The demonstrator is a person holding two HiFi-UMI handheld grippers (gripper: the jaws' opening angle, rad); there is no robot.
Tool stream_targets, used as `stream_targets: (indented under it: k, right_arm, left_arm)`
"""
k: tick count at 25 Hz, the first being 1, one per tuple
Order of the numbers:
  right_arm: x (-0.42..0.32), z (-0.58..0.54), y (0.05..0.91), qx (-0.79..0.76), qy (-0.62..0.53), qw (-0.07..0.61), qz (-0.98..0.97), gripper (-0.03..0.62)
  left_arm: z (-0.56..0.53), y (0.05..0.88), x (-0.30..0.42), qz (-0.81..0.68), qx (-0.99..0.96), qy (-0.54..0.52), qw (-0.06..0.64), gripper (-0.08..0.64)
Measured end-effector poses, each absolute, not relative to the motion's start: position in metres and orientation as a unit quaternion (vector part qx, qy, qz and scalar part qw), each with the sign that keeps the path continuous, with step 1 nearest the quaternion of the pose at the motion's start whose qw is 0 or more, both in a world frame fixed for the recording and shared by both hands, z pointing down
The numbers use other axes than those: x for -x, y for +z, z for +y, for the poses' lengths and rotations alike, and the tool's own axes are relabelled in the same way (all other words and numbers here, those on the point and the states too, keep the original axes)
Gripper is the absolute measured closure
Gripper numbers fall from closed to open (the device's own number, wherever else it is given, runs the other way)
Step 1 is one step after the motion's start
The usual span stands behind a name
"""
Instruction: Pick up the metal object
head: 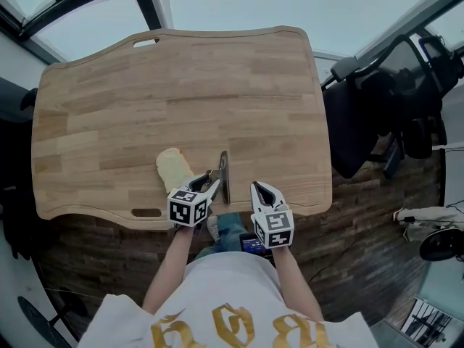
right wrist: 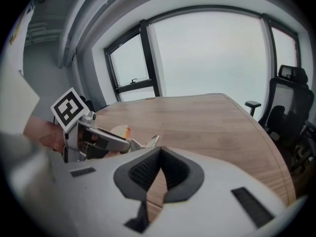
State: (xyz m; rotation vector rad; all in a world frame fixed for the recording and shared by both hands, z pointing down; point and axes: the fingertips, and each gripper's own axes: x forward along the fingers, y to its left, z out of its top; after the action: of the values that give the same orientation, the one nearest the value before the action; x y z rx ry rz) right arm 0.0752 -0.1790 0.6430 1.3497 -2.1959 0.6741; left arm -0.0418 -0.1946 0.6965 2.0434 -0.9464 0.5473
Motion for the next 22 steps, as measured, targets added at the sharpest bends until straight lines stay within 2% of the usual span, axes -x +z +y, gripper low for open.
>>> stream_targets:
  k: [2,9,12,18,22]
  right_arm:
    - [-0.078,-0.180,0.644,-0.495,0.248,0.236,-0.799,0.580]
    - [-0.078,-0.182,0.652,-0.490,0.252,0.242,-0.799,0.580]
    - [-0.075,-0.182,0.655,-0.484,0.253,0.247,-0.800,0.581]
    - [-0.076,-0.184,0.658,-0.482,0.258,0.249,-0.799,0.581]
    - [-0.076,-0.186,0.657,-0.480,0.257,0.249,-0.801,0.580]
  left_arm:
    - [-0.194,0.700,0.040,-0.367,-0.808,0.225,0.403,0.442]
    - [-0.198,0.706,0.040,-0.367,-0.801,0.229,0.414,0.479]
    - [-0.199,0.707,0.040,-0.362,-0.793,0.210,0.443,0.494]
    - [-0.202,0.706,0.042,-0.368,-0.789,0.196,0.451,0.508]
    - [-0.202,0.707,0.042,-0.368,-0.778,0.169,0.480,0.517]
